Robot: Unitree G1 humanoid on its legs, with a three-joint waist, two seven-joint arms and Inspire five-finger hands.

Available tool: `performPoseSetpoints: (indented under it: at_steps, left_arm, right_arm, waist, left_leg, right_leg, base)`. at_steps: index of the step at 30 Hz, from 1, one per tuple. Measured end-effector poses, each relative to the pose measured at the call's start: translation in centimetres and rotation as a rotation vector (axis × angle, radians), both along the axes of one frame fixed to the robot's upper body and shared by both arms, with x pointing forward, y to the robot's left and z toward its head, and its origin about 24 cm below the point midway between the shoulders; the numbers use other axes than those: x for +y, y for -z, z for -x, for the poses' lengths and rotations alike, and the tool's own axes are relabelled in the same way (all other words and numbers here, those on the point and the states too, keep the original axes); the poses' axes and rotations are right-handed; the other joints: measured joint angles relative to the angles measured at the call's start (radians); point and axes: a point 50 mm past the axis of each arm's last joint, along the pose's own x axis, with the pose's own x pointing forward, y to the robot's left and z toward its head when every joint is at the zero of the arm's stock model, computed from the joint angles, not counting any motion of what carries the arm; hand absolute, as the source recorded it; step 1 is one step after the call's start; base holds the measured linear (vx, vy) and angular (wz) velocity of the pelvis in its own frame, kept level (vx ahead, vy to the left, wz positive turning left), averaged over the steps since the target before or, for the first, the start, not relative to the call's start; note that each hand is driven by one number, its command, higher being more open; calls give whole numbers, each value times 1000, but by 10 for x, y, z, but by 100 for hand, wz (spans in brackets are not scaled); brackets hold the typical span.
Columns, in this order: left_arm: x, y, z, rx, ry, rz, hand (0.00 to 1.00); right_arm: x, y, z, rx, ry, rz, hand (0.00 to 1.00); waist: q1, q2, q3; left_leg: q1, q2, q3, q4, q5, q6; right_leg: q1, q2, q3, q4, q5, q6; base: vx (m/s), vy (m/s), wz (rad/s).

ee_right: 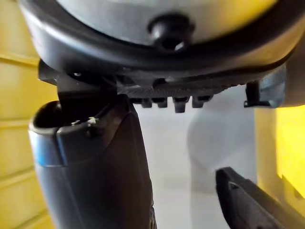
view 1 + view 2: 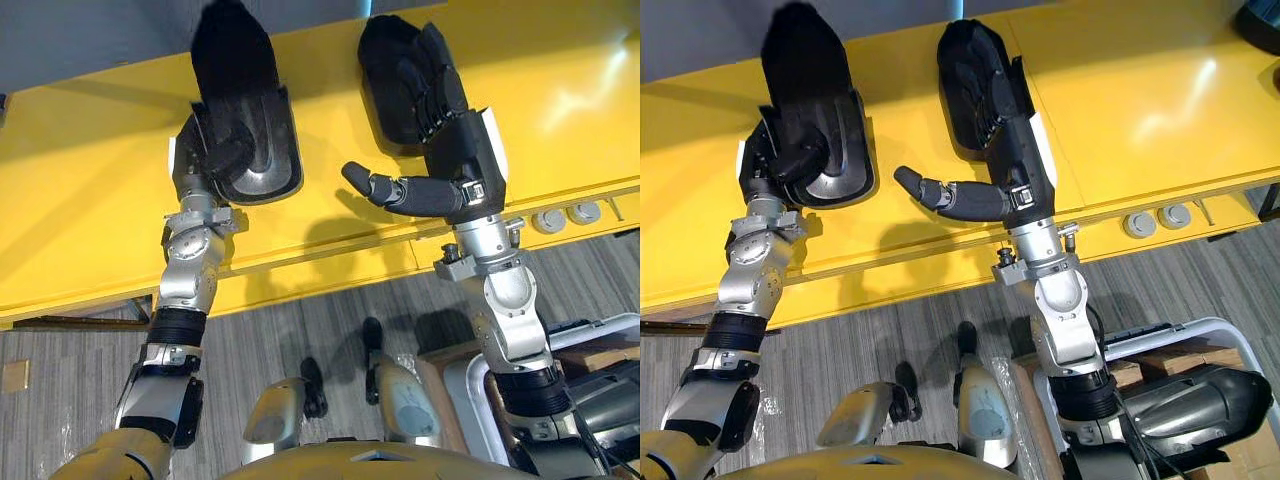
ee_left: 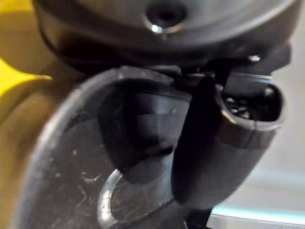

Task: Walk over and take three plastic housings, then place them on the shelf

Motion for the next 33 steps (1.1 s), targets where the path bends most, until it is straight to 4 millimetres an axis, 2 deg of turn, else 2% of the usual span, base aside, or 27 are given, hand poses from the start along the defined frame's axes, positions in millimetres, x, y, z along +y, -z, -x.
performPoseSetpoints:
  at_steps: [2, 7, 18, 24, 26, 28, 30, 31, 33]
  left_arm:
    - [2, 6, 2, 21, -6, -4, 100]
    - [10, 32, 8, 130, -51, -20, 100]
    - [15, 50, 8, 252, -88, -22, 100]
    - [16, 54, 9, 274, -111, -21, 100]
    - [14, 44, 10, 237, -102, -19, 100]
    - [14, 23, 18, 133, -94, -16, 100]
    - [14, -13, 37, -46, -100, -41, 100]
    - [16, -22, 42, -88, -114, -64, 100]
    - [26, -38, 64, -176, -198, -122, 100]
  right_arm:
    - [-1, 0, 4, -7, -1, -4, 100]
    - [-2, 9, 7, 32, 6, -22, 100]
    - [-2, 11, 9, 25, 28, -74, 100]
    - [-3, 10, 10, 5, 35, -84, 100]
    - [-4, 14, 7, 23, 51, -84, 100]
    - [-5, 19, 5, 46, 66, -78, 100]
    - [-6, 22, 3, 63, 87, -84, 100]
    - [-7, 22, 3, 63, 93, -88, 100]
    - [-8, 24, 4, 70, 107, -99, 100]
  waist:
    - [-5, 3, -9]
    - [-6, 5, -87]
    - [-12, -14, -149]
    - [-14, -13, -170]
    - [-11, -13, -170]
    - [-10, -13, -170]
    - [-1, -6, -174]
    - [6, -2, -176]
    - [25, 21, -191]
  left_leg:
    - [13, -2, 2, -14, 3, 0]
    - [71, -2, 9, -68, 13, -8]
    - [107, -2, 25, -87, 20, -11]
    - [117, 1, 30, -84, 21, -12]
    - [117, 2, 26, -82, 21, -13]
    - [118, 3, 19, -81, 21, -12]
    - [119, 4, 1, -81, 21, -13]
    - [120, 4, -1, -82, 21, -13]
    - [121, 5, -16, -83, 21, -13]
  right_leg:
    - [20, 0, -1, -31, 8, 10]
    - [73, 14, 2, -86, 30, 3]
    - [97, 17, 10, -92, 27, 1]
    - [103, 17, 14, -92, 27, -1]
    - [106, 18, 9, -92, 26, -2]
    - [110, 18, 0, -92, 25, -5]
    - [119, 18, -16, -92, 22, -8]
    - [120, 18, -17, -92, 21, -9]
    - [128, 17, -36, -93, 18, -12]
  base:
    - [0, 0, 0]
    - [44, 6, -5]
    - [-40, 11, -4]
    - [-38, 20, -3]
    - [-35, 11, 5]
    - [-21, 11, 11]
    - [-9, 16, 18]
    - [-11, 19, 14]
    - [-12, 25, 18]
